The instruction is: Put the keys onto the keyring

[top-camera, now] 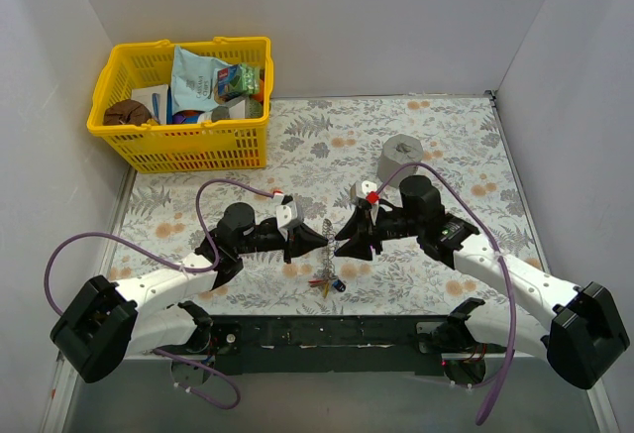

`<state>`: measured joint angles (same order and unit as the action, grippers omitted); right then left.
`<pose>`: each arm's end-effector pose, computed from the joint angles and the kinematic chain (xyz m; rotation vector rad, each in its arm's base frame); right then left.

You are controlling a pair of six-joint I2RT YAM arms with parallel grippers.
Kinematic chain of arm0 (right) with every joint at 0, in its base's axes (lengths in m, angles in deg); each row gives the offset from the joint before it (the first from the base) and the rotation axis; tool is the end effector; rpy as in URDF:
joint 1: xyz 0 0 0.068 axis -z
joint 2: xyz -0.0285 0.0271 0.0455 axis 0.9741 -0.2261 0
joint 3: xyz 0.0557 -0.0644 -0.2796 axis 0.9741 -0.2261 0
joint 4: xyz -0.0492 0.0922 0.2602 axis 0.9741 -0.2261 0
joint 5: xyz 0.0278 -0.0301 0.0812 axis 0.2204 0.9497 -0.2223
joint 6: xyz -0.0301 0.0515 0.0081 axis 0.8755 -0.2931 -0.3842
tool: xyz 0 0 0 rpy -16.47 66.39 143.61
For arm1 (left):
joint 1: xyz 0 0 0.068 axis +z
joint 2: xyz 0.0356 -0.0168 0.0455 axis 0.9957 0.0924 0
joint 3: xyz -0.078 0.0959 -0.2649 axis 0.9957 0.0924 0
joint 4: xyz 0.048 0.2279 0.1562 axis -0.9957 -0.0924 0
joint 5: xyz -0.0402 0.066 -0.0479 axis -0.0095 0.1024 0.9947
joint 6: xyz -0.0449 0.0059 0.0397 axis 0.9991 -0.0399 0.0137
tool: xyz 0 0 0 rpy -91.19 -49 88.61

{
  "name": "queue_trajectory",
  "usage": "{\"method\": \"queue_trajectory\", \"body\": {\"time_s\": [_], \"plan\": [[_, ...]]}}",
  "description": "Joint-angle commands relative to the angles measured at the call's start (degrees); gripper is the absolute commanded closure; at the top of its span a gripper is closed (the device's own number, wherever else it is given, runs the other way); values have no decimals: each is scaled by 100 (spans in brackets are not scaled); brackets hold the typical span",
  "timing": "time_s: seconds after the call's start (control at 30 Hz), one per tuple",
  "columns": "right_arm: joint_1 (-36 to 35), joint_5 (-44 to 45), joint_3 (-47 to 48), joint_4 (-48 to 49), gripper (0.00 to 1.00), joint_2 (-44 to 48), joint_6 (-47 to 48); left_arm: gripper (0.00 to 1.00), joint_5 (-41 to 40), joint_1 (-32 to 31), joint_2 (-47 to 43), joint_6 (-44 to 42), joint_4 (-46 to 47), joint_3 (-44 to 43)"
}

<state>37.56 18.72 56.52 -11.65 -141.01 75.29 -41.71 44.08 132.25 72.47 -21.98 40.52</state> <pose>0.1705 0.1828 0.2753 -1.2731 1.4915 1.1785 0.1632 -0.1782 0.2241 0.6513 1.8649 -1.5566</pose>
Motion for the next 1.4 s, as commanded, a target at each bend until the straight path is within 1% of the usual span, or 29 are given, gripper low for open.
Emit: {"method": "queue_trajectory", "body": {"time_s": [0.0,0.17,0.47,0.6,0.7,0.73,0.8,0.83,0.9,0.93,1.03,1.2,1.3,1.33,1.37], "plan": [[9,-114,245,239,51,-9,84,100,143,2,-183,-41,218,-9],[9,-132,298,292,53,-211,83,100,196,2,-235,-32,262,0],[9,17,359,327,53,-370,127,100,302,2,-280,-41,262,-9],[9,-26,385,397,56,-396,101,100,337,2,-306,-32,279,-18],[9,-105,421,415,61,-449,75,100,337,-7,-315,-14,314,-9],[9,-132,421,432,66,-484,66,100,372,1,-323,-14,332,-18],[18,-184,421,459,70,-510,13,100,398,2,-323,-6,358,-9],[9,-193,429,476,76,-554,-22,100,390,2,-323,3,376,-9],[9,-246,438,476,80,-580,-39,100,398,2,-332,30,420,9],[9,-246,447,485,86,-598,-66,100,407,2,-341,38,437,9],[9,-246,473,494,99,-616,-118,100,433,2,-341,47,464,0],[9,-167,543,398,99,-642,-119,100,451,2,-358,30,403,0],[9,-45,666,-5,99,-651,48,100,390,2,-437,-67,61,-61],[9,-9,702,-103,99,-651,161,98,311,2,-464,-93,-71,-96],[9,17,772,-191,99,-660,215,93,250,2,-499,-128,-420,-149]]}}
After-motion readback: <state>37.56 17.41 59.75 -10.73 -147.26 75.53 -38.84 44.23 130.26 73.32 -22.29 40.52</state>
